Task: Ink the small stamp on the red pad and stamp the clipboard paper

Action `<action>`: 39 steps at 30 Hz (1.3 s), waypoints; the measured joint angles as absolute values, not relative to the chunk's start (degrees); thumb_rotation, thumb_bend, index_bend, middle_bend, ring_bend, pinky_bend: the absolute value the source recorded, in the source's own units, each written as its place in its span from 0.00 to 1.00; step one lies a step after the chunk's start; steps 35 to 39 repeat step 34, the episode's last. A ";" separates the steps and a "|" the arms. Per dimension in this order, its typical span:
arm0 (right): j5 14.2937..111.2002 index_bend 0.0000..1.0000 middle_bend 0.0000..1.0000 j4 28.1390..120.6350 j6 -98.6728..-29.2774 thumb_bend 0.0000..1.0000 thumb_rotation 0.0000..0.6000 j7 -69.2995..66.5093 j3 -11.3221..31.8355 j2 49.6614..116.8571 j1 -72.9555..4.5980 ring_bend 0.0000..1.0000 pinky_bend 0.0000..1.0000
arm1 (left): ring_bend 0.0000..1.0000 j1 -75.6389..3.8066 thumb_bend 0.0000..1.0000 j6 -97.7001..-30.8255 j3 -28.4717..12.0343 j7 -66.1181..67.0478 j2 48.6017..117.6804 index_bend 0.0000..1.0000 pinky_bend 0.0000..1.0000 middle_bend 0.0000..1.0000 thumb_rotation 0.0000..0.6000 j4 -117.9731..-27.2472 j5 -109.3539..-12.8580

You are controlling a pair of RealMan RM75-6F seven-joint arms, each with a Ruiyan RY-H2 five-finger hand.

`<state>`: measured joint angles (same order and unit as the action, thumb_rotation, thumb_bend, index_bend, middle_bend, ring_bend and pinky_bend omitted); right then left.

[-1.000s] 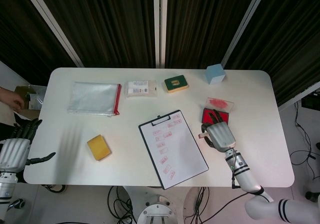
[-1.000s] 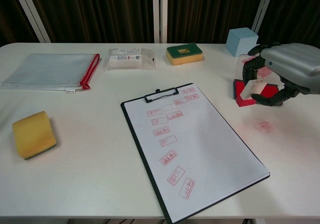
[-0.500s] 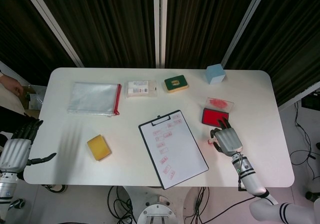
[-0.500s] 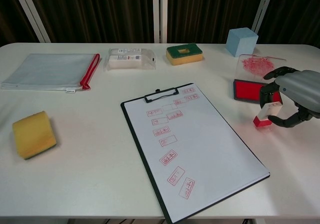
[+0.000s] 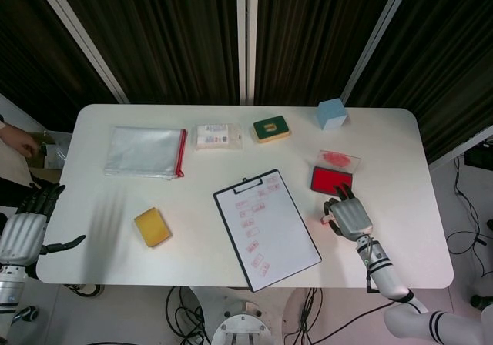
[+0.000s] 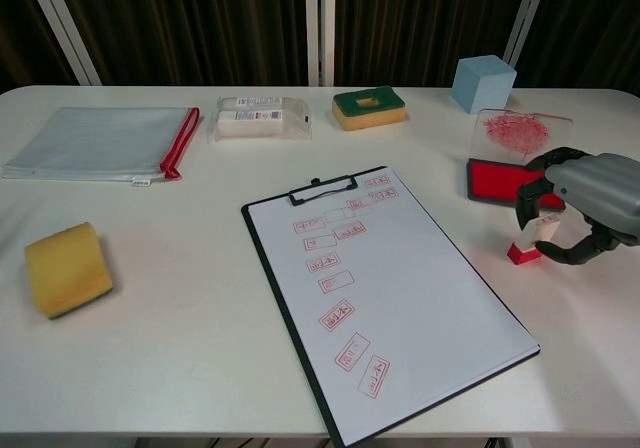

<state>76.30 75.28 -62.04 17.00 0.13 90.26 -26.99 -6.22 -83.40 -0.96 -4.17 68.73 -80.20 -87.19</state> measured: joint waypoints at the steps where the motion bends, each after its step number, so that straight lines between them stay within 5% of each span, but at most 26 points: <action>1: 76.38 0.39 0.33 75.50 -61.93 0.40 1.00 16.98 0.10 90.05 -26.98 0.03 0.00 | 0.10 -6.23 0.06 -83.40 -0.96 -4.17 68.74 0.04 0.18 0.06 0.53 -80.21 -87.20; 15: 79.52 0.01 0.11 79.71 -62.14 0.35 1.00 14.58 -0.50 85.76 -26.42 0.00 0.00 | 0.10 -6.25 0.06 -83.78 -1.00 -3.70 68.32 0.04 0.18 0.06 0.53 -80.98 -87.42; 20: 82.99 0.00 0.00 83.39 -66.11 0.30 1.00 11.99 -1.34 80.56 -24.96 0.00 0.00 | 0.10 -6.11 0.06 -84.42 -1.13 -3.24 67.89 0.04 0.18 0.06 0.52 -81.66 -87.53; 30: 82.82 0.00 0.00 86.15 -82.89 0.21 1.00 8.37 -1.74 69.74 -13.50 0.00 0.00 | 0.10 -6.12 0.06 -85.28 -1.76 -1.82 67.04 0.04 0.18 0.06 0.53 -83.40 -87.52; 39: 77.82 0.00 0.00 83.97 -84.07 0.15 1.00 7.13 -0.66 69.39 -10.29 0.00 0.00 | 0.10 -6.34 0.06 -85.27 -1.86 -1.34 66.97 0.04 0.18 0.06 0.53 -83.73 -87.72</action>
